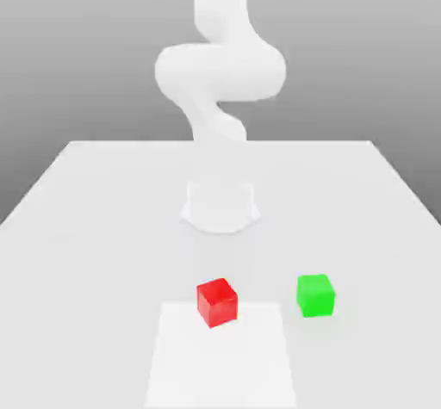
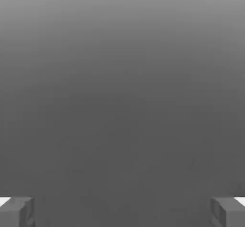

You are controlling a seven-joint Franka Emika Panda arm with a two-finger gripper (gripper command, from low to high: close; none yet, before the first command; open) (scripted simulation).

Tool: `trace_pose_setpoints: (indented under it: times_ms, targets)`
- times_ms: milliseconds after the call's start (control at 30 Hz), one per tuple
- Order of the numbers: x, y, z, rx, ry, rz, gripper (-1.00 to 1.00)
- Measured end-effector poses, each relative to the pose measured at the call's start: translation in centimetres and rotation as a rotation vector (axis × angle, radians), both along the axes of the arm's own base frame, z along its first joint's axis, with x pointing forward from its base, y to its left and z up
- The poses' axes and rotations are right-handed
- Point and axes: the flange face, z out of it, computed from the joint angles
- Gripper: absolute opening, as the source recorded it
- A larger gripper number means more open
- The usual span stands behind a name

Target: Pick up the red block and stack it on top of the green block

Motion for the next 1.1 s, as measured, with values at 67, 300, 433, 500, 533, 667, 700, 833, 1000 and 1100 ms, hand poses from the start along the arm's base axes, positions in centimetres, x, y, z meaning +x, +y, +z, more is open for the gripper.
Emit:
trace_pose_setpoints:
  times_ms: [67,300,433,500,533,667,700,833,1000,1100]
  targets:
    - [2.0,0.0,-5.0,-0.032,0.075,0.035,0.0]
    - [4.1,-0.2,-22.5,-0.113,0.334,0.17,0.0]
    - [1.8,-0.5,-32.6,-0.139,0.493,0.266,0.0]
    - [-0.4,-0.6,-37.7,-0.146,0.58,0.324,0.0]
    - [-1.5,-0.6,-40.2,-0.147,0.62,0.351,0.0]
    - [-3.9,-0.6,-47.9,-0.15,0.705,0.408,0.0]
    - [-4.0,-0.6,-48.9,-0.151,0.709,0.412,0.0]
    - [-4.3,-0.7,-51.4,-0.152,0.712,0.413,-1.0]
    - [-4.4,-0.7,-51.7,-0.151,0.714,0.412,-1.0]
    - [-4.2,-0.7,-50.3,-0.151,0.713,0.412,-1.0]
